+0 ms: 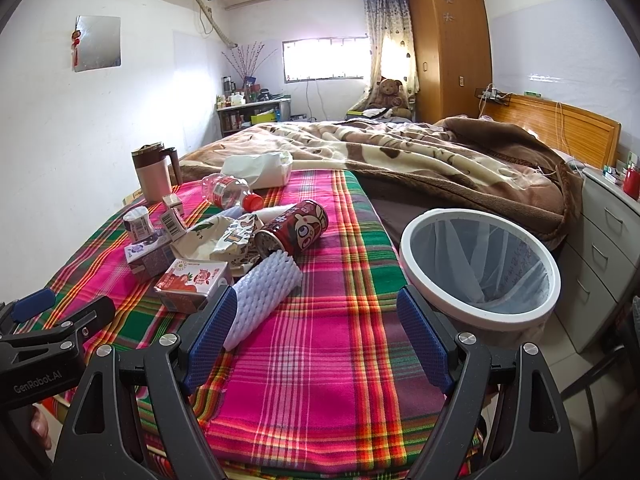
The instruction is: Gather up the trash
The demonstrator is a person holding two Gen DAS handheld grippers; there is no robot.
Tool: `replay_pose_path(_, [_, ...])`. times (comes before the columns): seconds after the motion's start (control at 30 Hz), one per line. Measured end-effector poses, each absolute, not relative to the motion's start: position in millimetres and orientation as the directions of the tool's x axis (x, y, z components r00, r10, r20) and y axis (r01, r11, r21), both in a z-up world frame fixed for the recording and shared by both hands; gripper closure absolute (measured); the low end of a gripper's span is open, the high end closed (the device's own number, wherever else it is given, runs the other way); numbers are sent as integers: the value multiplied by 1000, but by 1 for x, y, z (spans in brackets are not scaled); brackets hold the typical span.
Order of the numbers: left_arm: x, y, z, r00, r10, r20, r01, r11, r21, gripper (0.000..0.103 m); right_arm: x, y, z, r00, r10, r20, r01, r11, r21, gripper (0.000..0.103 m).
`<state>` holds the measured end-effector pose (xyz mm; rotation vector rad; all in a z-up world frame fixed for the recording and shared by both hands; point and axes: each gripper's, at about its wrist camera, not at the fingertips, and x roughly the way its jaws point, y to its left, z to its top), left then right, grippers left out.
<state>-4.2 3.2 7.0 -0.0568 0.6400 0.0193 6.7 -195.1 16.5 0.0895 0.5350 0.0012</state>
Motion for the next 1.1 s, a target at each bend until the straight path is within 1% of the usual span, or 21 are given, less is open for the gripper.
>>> replay_pose_path(0.73, [0,6,7,802,-4,-598,-34,998,-52,0,10,-193,15,857,16,-515,28,997,78,19])
replay_pose_path(1.1, [24,38,-9,763,-28,-646,-35,996,-85,0,32,-184,4,825,36,-564,27,994,103,19])
